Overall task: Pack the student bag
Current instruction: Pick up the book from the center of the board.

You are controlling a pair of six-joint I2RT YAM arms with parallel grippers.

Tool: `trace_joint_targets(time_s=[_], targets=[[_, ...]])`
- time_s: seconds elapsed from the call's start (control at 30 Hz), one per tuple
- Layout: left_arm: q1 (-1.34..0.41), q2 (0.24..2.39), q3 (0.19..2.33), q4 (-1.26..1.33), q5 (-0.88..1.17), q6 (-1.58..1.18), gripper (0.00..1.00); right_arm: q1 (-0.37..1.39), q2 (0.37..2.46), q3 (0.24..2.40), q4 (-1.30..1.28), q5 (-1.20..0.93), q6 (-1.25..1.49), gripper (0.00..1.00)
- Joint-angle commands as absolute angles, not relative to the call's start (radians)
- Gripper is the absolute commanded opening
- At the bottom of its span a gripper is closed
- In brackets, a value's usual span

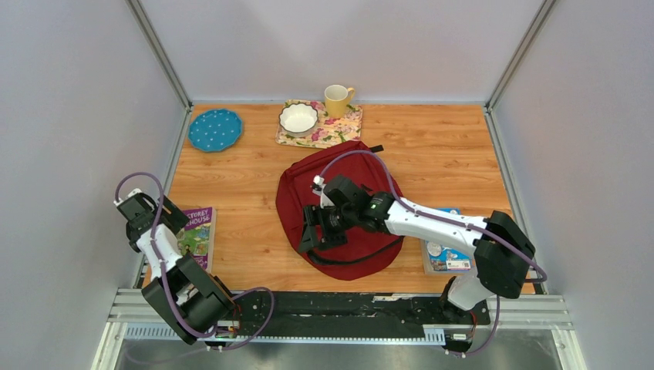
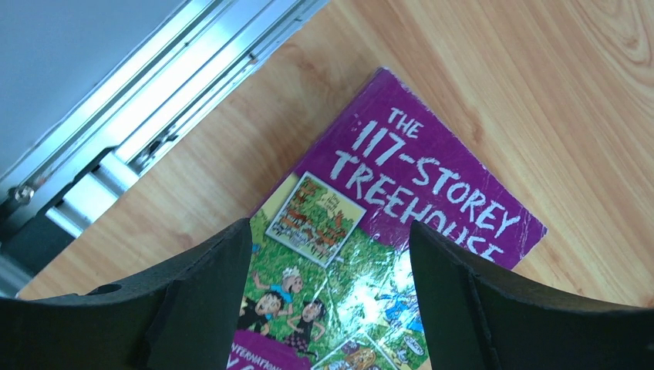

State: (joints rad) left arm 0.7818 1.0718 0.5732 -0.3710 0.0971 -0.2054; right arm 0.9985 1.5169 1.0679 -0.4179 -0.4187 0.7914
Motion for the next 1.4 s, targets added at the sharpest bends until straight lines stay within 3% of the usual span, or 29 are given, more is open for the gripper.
trace_joint_targets(time_s=[0.0,0.4,0.73,0.93,1.1,1.37], targets=[[0.793,1.121,0.583,-0.261,0.208,-0.098,0.81,1.002,1.571,1.149,-0.439,-0.474,0.755,0.73],[0.793,1.170,0.517,-0.137,0.227,-0.023,0.82,1.003,1.723,1.288,-0.483,-0.534,0.716,0.72],[0.793,1.258,0.545,-0.216,0.204,-0.044,0.82,1.002,1.733,1.295,-0.451,-0.546,0.719,0.72],[0.793,1.261,0.525,-0.297,0.365,-0.118,0.81,1.002,1.720,1.284,-0.431,-0.537,0.732,0.72],[0.793,1.252,0.471,-0.299,0.586,-0.202,0.72,1.003,1.726,1.295,-0.428,-0.541,0.726,0.72],[0.792,1.145,0.393,-0.330,0.673,-0.238,0.79,1.003,1.710,1.282,-0.423,-0.491,0.718,0.71]])
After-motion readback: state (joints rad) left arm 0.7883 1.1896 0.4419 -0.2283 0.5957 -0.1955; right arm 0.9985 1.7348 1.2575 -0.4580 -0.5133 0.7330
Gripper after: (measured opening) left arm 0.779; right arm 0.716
